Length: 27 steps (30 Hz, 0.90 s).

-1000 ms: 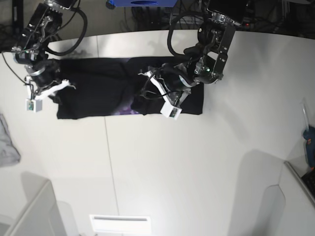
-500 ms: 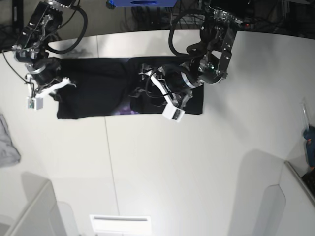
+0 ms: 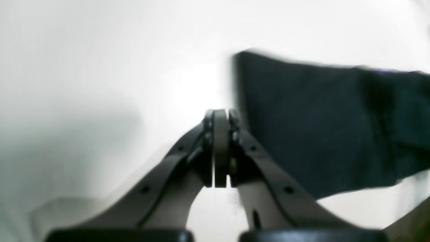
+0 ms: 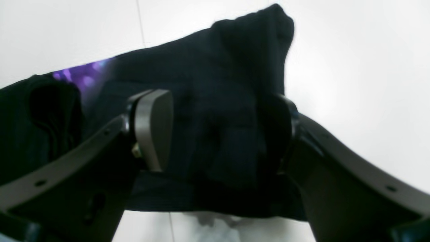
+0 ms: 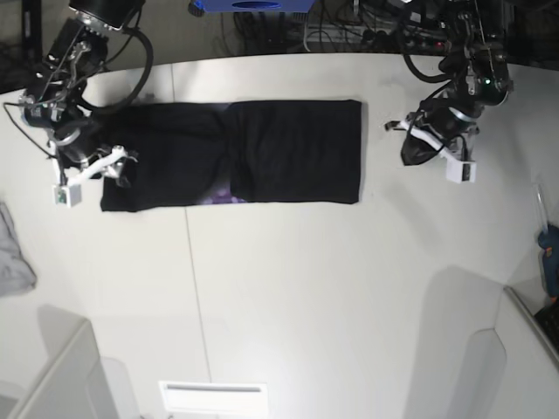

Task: Fold the T-shirt properly
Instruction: 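Move the left gripper to the folded edge and grasp it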

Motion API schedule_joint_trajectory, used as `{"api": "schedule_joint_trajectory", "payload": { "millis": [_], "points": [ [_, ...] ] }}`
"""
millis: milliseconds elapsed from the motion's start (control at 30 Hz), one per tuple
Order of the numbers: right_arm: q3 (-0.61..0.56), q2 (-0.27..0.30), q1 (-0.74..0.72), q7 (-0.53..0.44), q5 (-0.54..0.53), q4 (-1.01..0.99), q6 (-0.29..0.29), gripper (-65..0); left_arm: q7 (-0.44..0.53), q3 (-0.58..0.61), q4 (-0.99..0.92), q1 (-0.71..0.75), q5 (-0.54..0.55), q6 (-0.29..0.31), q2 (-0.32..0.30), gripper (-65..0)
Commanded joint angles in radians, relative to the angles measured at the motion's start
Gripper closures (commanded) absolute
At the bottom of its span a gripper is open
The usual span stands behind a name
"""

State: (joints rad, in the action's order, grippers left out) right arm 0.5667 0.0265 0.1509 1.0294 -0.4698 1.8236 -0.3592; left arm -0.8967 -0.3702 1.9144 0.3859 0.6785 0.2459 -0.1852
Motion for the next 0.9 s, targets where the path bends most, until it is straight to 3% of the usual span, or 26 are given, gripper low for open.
{"api": "schedule_joint_trajectory", "payload": {
  "millis": [0,100,200,333,500,867],
  "points": [
    [0.032,0.011,-0.024,0.001,-0.01,-0.011,-0.002,-39.6,0.021,-0.029,0.018,0.005,0.017,0.034,-0.003,0.0],
    [0.137,0.008,-0.098,0.068,-0.01,-0.104,-0.013,-39.6,0.069,-0.079,0.018,0.034,-0.024,0.108,-0.006,0.0],
    [0.221,0.016,-0.149,0.11,-0.007,-0.186,-0.097,-39.6,0.141,-0.077,0.018,0.057,-0.151,0.198,-0.003,0.0],
    [0.243,0.054,-0.165,0.15,-0.008,-0.25,-0.149,-39.6,0.173,-0.085,-0.002,0.061,-0.265,0.312,0.048,0.0],
    [0.247,0.049,-0.165,0.16,-0.008,-0.261,-0.211,-39.6,0.175,-0.049,-0.089,0.02,-0.342,0.316,0.072,0.0],
    [0.24,0.056,-0.179,0.164,-0.008,-0.331,-0.214,-39.6,0.27,0.07,-0.16,-0.014,-0.403,0.315,0.085,0.0]
  ]
}}
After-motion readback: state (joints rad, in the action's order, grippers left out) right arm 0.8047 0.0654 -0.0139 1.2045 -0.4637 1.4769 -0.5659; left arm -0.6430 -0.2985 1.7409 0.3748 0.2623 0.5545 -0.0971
